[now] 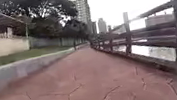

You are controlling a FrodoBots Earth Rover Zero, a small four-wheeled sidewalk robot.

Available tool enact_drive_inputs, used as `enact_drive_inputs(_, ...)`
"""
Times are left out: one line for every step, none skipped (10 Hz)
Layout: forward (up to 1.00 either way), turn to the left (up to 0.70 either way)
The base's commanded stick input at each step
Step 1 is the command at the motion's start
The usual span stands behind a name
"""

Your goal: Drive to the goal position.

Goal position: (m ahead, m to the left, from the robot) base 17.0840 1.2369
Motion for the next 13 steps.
enact_drive_inputs(0.7, 0.0)
enact_drive_inputs(0.7, 0.0)
enact_drive_inputs(0.7, 0.0)
enact_drive_inputs(0.7, 0.0)
enact_drive_inputs(0.7, 0.0)
enact_drive_inputs(0.7, 0.0)
enact_drive_inputs(0.7, 0.0)
enact_drive_inputs(0.7, 0.0)
enact_drive_inputs(0.7, 0.0)
enact_drive_inputs(0.7, 0.0)
enact_drive_inputs(0.7, 0.0)
enact_drive_inputs(0.7, 0.0)
enact_drive_inputs(0.7, 0.0)
